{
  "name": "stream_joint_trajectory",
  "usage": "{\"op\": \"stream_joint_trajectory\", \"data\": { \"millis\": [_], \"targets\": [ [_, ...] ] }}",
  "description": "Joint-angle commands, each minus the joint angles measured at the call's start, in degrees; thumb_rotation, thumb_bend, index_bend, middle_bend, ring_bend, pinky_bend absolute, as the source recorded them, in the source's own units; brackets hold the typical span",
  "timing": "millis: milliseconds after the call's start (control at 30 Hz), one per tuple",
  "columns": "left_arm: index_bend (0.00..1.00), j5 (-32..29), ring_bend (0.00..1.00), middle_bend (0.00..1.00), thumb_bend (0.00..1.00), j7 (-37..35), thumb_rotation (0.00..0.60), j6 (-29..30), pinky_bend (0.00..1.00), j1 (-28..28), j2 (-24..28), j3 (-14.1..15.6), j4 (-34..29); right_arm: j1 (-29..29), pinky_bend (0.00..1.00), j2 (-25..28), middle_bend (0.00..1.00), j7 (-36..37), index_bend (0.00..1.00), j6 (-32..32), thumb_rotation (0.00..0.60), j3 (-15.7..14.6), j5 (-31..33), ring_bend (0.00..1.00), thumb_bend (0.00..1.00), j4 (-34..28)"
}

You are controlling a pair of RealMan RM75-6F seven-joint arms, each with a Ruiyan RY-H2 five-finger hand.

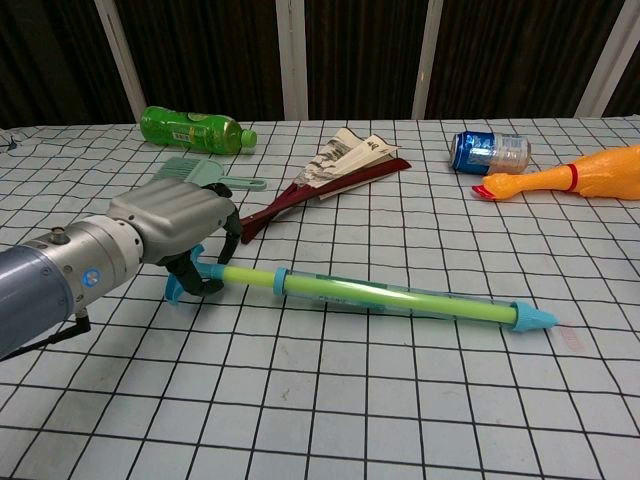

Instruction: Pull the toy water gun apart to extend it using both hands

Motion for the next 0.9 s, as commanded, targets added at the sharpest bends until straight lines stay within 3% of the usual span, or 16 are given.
{"op": "stream_joint_trajectory", "data": {
  "millis": [33,233,433,600,900],
  "targets": [
    [0.59,0.0,0.05,0.23,0.48,-0.2,0.6,0.1,0.16,-0.2,0.4,-0.1,-0.7,1.3,0.0,0.4,0.0,-1.3,0.0,-3.1,0.6,0.0,1.5,0.0,0.26,-3.1],
    [0.58,-0.2,0.05,0.24,0.48,0.0,0.6,0.1,0.16,-0.6,1.2,0.0,-1.8,5.4,0.0,-0.5,0.0,-6.7,0.1,-10.6,0.6,2.6,8.4,0.0,0.26,-10.7],
    [0.58,-0.6,0.05,0.24,0.48,0.4,0.6,0.1,0.16,-1.1,1.4,0.3,-2.4,8.9,0.0,-5.6,0.05,-16.9,0.24,-14.2,0.6,4.5,15.1,0.0,0.26,-14.6],
    [0.58,-0.8,0.05,0.24,0.48,0.6,0.6,0.5,0.16,-1.4,1.6,0.4,-3.0,11.3,0.0,-12.9,0.08,-24.6,0.32,-14.3,0.6,5.8,20.8,0.0,0.26,-15.3],
    [0.58,-1.4,0.05,0.24,0.48,0.7,0.6,1.0,0.16,-1.7,3.1,0.6,-4.3,14.1,0.0,-22.0,0.08,-30.6,0.32,-12.7,0.6,7.4,28.6,0.0,0.26,-11.3]
  ]
}}
